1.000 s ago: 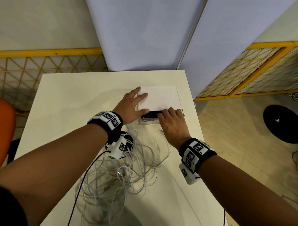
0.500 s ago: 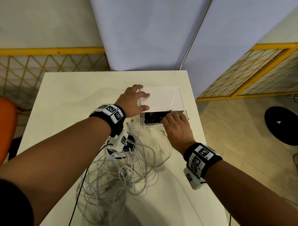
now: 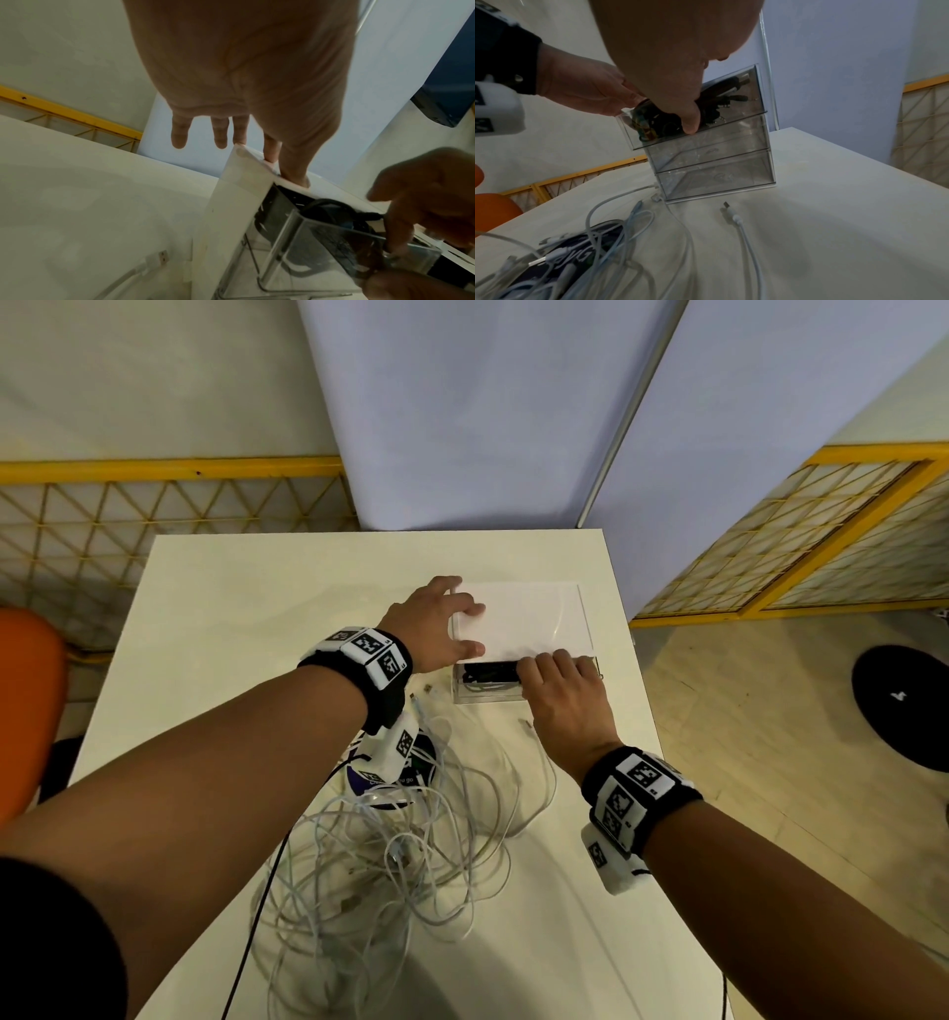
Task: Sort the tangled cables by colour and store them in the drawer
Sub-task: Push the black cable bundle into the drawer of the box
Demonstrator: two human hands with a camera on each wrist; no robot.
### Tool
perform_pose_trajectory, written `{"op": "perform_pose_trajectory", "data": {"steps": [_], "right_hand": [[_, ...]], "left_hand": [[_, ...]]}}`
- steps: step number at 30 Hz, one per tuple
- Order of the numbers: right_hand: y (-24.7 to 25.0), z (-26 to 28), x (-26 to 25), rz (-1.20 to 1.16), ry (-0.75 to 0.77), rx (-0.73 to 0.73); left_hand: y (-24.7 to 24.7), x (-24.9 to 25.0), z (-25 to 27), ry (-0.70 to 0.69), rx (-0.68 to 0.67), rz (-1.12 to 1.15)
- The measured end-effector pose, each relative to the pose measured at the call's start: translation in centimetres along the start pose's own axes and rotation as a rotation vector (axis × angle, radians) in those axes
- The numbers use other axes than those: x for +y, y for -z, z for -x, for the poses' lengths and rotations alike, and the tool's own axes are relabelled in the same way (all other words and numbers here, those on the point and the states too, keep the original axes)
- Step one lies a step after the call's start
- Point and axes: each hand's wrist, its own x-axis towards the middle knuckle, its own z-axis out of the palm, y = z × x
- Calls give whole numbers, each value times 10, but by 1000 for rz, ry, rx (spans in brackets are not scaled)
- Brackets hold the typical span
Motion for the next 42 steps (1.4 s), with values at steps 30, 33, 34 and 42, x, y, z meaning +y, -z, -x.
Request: {"op": "perform_pose_trajectory", "data": {"steps": [30, 33, 34, 42], "right_hand": [[16, 13, -30, -1289, -1410, 42], [11, 8, -34, -1658, -1552, -151], [10, 5, -35, -1741, -1551, -146], [4, -11, -35, -1930, -1569, 29]], "left_hand": [[-1, 6, 6, 13, -18, -140], [-1, 7, 7, 12, -21, -150], [0, 7, 7, 12, -20, -152], [1, 7, 8, 15, -27, -134]]}}
